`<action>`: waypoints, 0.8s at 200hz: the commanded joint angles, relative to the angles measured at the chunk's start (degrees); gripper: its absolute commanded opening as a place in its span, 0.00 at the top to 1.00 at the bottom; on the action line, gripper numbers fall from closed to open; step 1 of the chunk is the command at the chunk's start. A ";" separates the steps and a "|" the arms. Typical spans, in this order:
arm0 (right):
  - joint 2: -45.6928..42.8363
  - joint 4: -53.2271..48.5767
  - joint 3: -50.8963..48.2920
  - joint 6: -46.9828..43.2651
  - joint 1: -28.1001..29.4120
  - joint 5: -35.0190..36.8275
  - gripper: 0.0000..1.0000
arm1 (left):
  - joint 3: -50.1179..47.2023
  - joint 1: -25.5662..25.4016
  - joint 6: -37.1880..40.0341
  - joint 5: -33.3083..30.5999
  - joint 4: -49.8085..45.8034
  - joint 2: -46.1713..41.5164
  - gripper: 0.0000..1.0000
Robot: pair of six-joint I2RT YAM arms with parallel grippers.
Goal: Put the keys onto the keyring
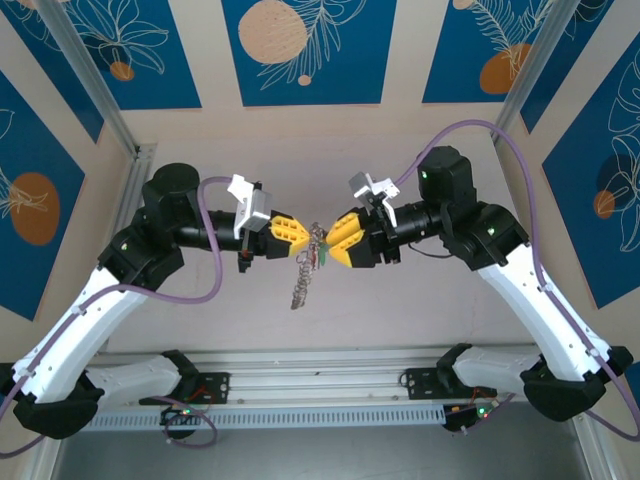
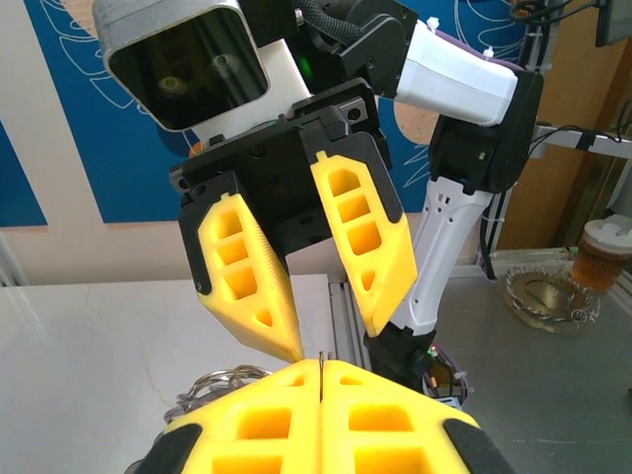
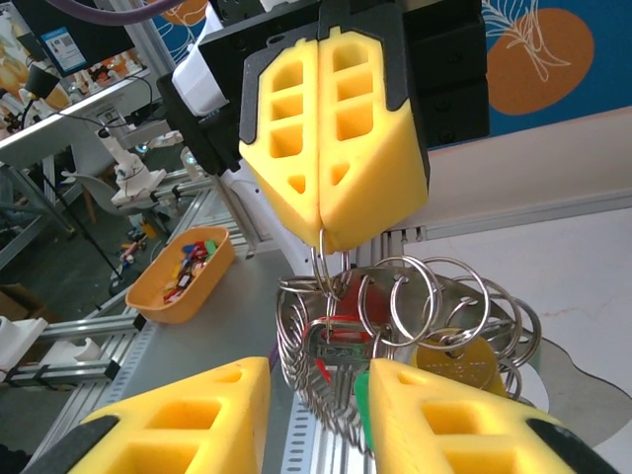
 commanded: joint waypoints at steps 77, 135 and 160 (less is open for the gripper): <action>-0.89 7.36 -0.68 -0.89 4.96 7.48 0.68 | -1.19 0.49 -2.24 2.76 5.02 -0.91 1.00; -0.08 8.27 -0.34 -0.79 5.74 8.77 0.74 | -1.36 0.52 -2.65 2.84 5.37 -1.05 1.00; 0.33 8.38 -0.16 -0.93 6.00 9.18 0.83 | -1.54 0.50 -2.82 2.67 5.51 -1.20 1.00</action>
